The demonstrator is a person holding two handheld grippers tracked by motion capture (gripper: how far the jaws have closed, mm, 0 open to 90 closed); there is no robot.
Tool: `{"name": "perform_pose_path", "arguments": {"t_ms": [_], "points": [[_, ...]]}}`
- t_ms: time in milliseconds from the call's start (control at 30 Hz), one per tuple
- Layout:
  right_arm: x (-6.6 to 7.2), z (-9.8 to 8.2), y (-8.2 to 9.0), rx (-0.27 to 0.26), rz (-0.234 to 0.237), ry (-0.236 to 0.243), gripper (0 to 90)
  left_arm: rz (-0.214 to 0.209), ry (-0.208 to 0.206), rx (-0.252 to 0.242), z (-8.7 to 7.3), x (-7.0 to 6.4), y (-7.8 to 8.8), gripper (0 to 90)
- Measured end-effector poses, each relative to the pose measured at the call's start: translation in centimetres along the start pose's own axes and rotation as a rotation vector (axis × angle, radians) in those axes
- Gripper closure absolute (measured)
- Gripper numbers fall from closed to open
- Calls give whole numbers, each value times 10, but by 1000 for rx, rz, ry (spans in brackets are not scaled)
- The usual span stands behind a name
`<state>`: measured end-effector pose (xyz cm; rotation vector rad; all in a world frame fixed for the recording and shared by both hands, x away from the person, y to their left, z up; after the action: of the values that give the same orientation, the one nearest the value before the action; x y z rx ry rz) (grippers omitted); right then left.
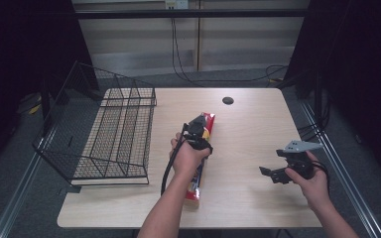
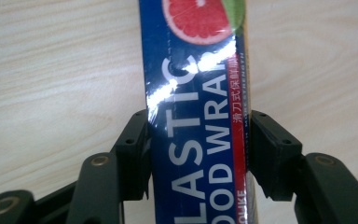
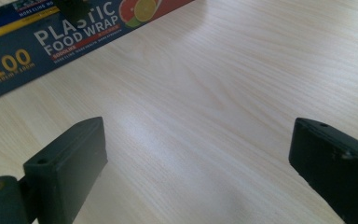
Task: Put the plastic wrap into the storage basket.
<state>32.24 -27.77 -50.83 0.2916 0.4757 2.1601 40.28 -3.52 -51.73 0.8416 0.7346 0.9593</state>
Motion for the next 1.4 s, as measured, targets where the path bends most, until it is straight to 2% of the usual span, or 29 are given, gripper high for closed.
{"name": "perform_pose_path", "arguments": {"t_ms": [33, 133, 300, 400, 467, 533, 567, 700, 733, 767, 800, 1033, 1067, 1133, 1300, 1400], "points": [[0, 0, 0, 0, 0, 0, 39, -6, -28, 29, -1, 2, 2, 461], [-1, 0, 0, -4, -3, -2, 39, -26, -51, 58, 0, 2, 8, 467], [-2, 0, 1, -4, -4, -10, 38, -40, -50, 67, 6, 3, 18, 468], [-2, 0, 0, -7, -2, -4, 38, -33, -72, 64, 13, 6, 31, 468], [-2, 0, 0, -6, -1, -9, 38, -33, -49, 53, 17, 7, 36, 468], [-1, 0, 0, -7, 1, -6, 39, -33, -54, 56, 19, 9, 39, 468], [-1, 0, 0, -6, 0, -7, 38, -40, -37, 55, 22, 10, 45, 468], [-1, 1, 0, -12, 3, -3, 38, -37, -47, 56, 26, 14, 54, 467], [-1, 1, 0, -11, 4, -5, 38, -33, -29, 50, 26, 14, 55, 467], [-1, 1, 0, -12, 3, 0, 38, -33, -29, 50, 26, 14, 55, 467], [-1, 1, 0, -13, 4, 2, 38, -24, -44, 66, 27, 17, 59, 467], [0, 1, -1, -10, 8, 1, 38, -35, -23, 64, 30, 22, 69, 467], [0, 1, -1, -9, 8, 1, 38, -34, -9, 58, 31, 22, 70, 467], [0, 1, -1, -11, 9, 4, 38, -26, -27, 61, 33, 26, 74, 467], [-1, 2, 0, -17, 4, -1, 38, -29, 6, 62, 36, 31, 83, 467], [-1, 1, 0, -17, 8, -4, 38, -31, -23, 75, 37, 35, 90, 467]]}}
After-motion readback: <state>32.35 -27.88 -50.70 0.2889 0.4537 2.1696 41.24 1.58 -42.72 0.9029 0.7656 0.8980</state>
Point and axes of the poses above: each handheld gripper's, and its own axes: y roughly backward along the jaws, z roughly out of its top, x roughly to its left, the point moved 8 cm from there along -y, roughly forward along the jaws, and after that the axes turned 14 degrees about -x, right-handed, at the moved point
